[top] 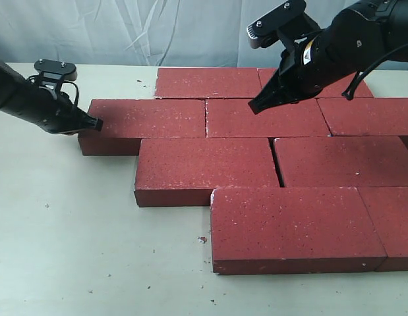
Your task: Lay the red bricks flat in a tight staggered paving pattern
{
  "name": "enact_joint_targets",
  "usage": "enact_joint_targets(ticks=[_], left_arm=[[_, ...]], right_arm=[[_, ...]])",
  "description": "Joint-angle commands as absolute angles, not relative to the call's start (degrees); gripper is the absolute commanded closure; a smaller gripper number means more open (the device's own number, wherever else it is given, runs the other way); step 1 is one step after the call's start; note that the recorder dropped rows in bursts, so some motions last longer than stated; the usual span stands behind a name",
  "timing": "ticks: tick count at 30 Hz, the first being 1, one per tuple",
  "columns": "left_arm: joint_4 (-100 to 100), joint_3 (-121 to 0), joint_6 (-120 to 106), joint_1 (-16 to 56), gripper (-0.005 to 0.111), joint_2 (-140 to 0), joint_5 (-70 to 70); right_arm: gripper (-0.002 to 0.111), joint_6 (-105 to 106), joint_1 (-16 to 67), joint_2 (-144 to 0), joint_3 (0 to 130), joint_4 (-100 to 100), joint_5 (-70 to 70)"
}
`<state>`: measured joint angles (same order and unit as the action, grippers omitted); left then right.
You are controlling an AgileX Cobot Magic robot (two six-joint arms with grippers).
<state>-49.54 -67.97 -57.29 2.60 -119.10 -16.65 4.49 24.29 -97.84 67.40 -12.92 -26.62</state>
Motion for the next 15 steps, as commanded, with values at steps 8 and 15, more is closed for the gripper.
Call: enact_joint_targets(ticks=[8,15], left_arm=[[-49.4,-68.2,-56.5,2.9,0.097,-119.3,-13.3],[-47.8,-68.2,-56.5,2.3,0.097,-118.6,-13.4]], right_arm=[[0.109,4.3,24.1,-97.5,67.2,-11.8,-25.8],[0.109,4.3,24.1,-97.5,67.2,-11.8,-25.8]])
